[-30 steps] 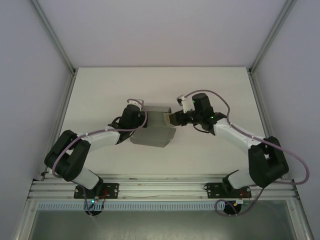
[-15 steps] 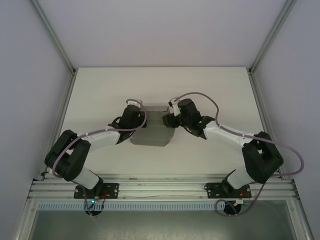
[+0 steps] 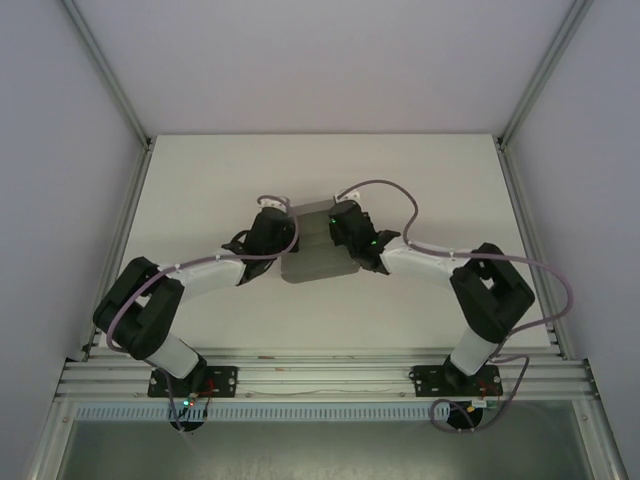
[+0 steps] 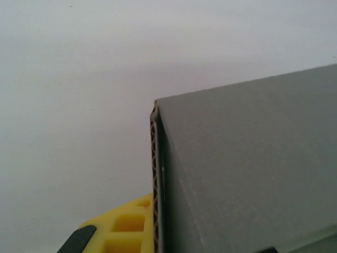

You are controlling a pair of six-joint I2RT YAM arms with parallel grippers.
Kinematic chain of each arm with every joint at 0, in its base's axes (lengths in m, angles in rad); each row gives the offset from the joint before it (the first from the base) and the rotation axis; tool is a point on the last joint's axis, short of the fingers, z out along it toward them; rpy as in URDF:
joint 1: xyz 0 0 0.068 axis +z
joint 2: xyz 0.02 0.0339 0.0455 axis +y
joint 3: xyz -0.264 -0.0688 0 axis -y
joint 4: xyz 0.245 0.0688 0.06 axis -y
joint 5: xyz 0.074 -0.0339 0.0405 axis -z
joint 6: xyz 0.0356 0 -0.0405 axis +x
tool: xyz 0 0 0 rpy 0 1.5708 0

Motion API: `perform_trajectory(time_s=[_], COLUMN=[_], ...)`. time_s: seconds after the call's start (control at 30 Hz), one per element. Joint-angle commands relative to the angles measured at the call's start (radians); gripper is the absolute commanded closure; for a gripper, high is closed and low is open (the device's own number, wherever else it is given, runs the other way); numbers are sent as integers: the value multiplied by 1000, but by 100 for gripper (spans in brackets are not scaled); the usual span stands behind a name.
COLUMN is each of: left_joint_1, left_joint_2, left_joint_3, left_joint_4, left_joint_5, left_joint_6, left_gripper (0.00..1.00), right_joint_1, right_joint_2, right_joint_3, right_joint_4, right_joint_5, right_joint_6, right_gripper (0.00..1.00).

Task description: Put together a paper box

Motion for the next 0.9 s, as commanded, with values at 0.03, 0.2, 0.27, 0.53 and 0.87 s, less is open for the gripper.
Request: perform_trajectory(time_s=[0.03, 0.2, 0.27, 0.53, 0.87], left_joint_1=[-23, -22, -22, -22, -23], left_joint_2=[10, 29, 44, 80, 89], left_joint_3=[51, 105, 119, 146, 154], left_joint_4=[-10, -131, -154, -172, -160], left_joint_5=[-10, -95, -114, -112, -72], left_joint_6=[-53, -114, -131, -171, -156], left_gripper=[100, 100, 100, 100, 100], right_joint_1=[-1, -4, -6, -45, -60], right_joint_2=[94, 182, 196, 182, -26], right_joint_3=[71, 171, 205, 215, -124], right_joint_4=[-77, -243, -308, -366, 313], right_joint_5=[340, 582, 665, 751, 63], right_joint_6=[133, 196, 241, 355, 64], right_gripper=[86, 94, 99, 100, 82])
